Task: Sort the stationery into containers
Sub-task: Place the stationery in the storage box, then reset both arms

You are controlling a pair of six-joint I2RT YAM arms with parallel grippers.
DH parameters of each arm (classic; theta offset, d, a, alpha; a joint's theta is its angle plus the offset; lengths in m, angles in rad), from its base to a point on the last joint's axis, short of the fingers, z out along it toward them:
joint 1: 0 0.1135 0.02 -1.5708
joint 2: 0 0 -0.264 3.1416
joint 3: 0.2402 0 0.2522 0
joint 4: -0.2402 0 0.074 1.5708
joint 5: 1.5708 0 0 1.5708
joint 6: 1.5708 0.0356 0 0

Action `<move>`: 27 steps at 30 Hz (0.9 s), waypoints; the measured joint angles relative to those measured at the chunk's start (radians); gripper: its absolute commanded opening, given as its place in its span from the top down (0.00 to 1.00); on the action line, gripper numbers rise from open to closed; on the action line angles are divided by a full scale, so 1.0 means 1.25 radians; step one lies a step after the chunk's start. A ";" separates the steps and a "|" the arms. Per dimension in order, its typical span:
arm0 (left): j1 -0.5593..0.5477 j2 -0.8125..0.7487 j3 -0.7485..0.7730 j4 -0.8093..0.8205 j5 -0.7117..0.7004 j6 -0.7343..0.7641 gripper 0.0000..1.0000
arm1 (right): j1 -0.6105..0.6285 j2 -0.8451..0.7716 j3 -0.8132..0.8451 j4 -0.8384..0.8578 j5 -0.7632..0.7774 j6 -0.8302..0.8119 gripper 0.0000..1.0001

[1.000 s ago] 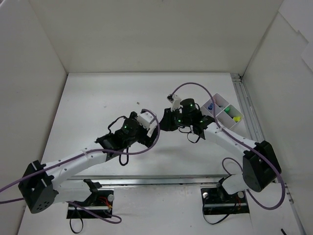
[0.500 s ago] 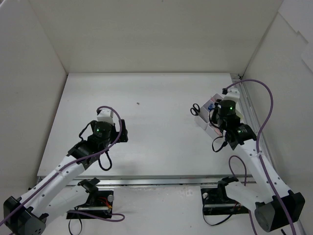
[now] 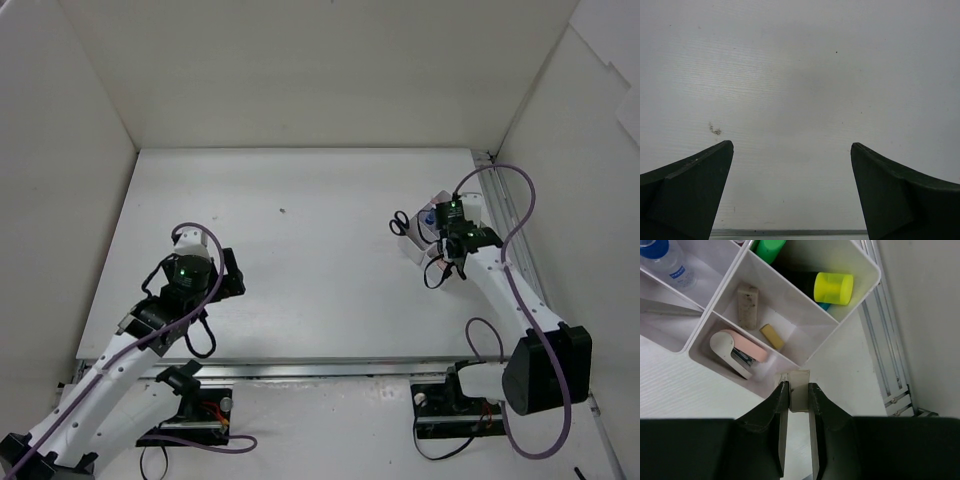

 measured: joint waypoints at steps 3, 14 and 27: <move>0.003 0.011 0.000 -0.002 0.000 0.000 0.01 | 0.014 0.041 0.033 -0.010 0.025 -0.027 1.00; 0.033 0.034 0.001 0.000 0.008 0.008 0.00 | 0.078 0.245 0.092 -0.002 0.062 -0.068 0.49; 0.057 0.038 0.031 0.000 0.034 0.031 0.01 | 0.195 0.157 0.181 -0.032 0.030 -0.070 0.02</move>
